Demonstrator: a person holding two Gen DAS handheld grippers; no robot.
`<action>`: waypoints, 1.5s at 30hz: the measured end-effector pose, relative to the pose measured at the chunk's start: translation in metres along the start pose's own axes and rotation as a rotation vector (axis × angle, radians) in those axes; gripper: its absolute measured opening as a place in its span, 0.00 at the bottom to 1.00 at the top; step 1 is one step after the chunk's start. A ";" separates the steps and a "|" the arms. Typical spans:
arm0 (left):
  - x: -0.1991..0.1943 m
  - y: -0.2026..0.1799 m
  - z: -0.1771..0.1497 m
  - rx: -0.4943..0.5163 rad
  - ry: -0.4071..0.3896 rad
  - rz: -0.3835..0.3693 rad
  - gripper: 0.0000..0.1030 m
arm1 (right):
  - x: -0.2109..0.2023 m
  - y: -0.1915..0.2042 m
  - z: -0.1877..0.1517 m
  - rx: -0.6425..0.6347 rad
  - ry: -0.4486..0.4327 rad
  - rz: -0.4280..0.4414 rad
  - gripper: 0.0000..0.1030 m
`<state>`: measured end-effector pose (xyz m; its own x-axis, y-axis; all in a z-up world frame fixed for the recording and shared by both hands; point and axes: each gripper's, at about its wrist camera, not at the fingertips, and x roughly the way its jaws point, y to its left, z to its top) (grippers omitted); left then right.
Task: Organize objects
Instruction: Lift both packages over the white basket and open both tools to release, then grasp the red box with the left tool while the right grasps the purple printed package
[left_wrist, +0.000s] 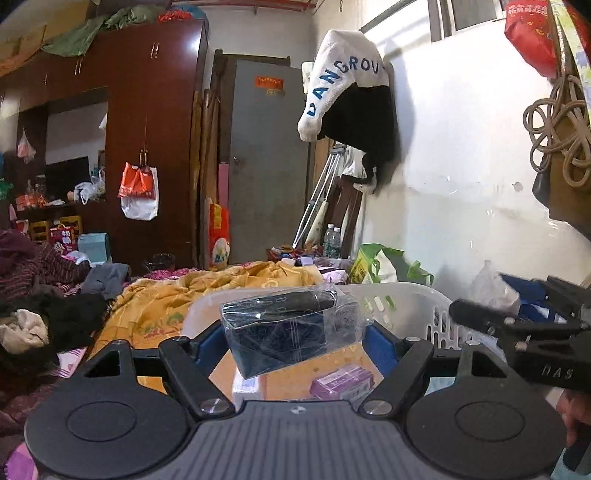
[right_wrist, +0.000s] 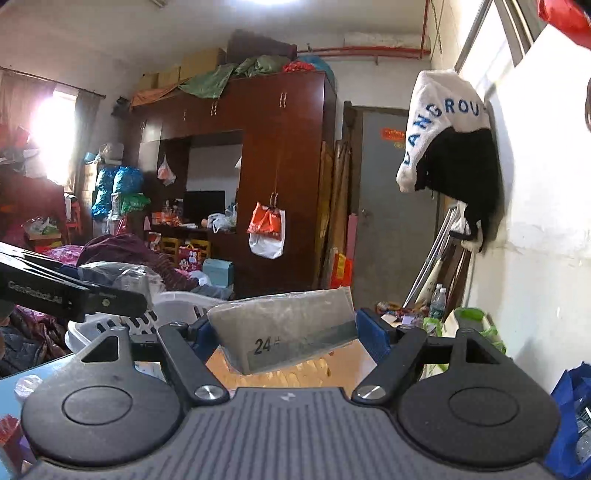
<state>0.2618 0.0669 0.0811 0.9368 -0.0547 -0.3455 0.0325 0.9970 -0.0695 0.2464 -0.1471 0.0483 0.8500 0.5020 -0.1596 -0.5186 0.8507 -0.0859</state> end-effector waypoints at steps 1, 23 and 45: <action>0.001 0.000 -0.001 -0.005 -0.002 -0.001 0.84 | 0.000 0.002 0.000 -0.009 0.009 -0.001 0.78; -0.152 0.039 -0.141 -0.136 -0.137 -0.159 0.95 | -0.136 0.006 -0.083 0.155 0.144 0.088 1.00; -0.125 0.020 -0.161 0.052 0.047 -0.021 0.95 | -0.107 0.006 -0.098 0.175 0.311 0.140 0.67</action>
<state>0.0890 0.0850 -0.0278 0.9182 -0.0773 -0.3885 0.0718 0.9970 -0.0287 0.1433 -0.2109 -0.0315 0.6894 0.5665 -0.4513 -0.5810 0.8046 0.1226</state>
